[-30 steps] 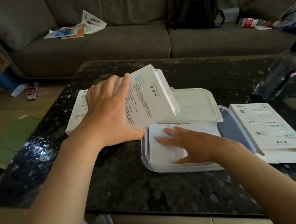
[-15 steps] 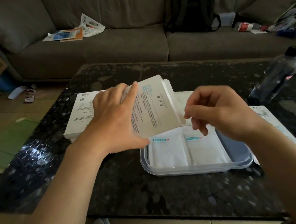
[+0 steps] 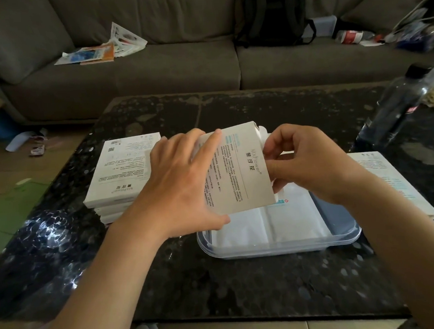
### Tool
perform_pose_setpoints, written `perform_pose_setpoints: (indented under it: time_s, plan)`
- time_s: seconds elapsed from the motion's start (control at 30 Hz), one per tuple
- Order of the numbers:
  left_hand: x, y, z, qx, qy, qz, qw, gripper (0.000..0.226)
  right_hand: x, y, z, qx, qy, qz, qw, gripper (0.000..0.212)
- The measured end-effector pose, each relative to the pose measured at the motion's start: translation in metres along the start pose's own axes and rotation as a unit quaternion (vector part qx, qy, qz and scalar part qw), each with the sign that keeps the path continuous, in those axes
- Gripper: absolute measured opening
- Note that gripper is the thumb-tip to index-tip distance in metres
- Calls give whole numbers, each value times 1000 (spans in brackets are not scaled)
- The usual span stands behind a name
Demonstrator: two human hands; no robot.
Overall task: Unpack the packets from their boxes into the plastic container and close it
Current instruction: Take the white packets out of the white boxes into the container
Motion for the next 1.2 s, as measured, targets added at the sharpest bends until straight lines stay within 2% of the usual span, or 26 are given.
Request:
perform_pose_setpoints:
  time_s: [0.23, 0.37, 0.83, 1.1, 1.2]
  plan:
    - [0, 9, -1, 22, 14, -15, 1000, 126, 3, 8, -8, -15, 55, 129, 990, 30]
    - [0, 10, 0, 26, 22, -19, 999, 124, 3, 11, -10, -13, 67, 145, 987, 31]
    - [0, 8, -1, 27, 48, -26, 998, 120, 4, 17, -15, 1, 56, 56, 997, 25]
    - [2, 7, -1, 24, 40, -27, 999, 120, 6, 19, -15, -4, 21, -9, 1000, 13]
    - [3, 6, -1, 20, 30, -24, 999, 121, 6, 21, -17, -7, 11, -15, 1000, 15]
Point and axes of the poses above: each hand's wrist, its own z-axis away from the middle knuckle, its own x-axis out of the palm, y = z × x, the point moved 6 cm from there along -z, towards the middle knuckle, and after that the axes turned 6 degrees about x, right-handed, at the moved point
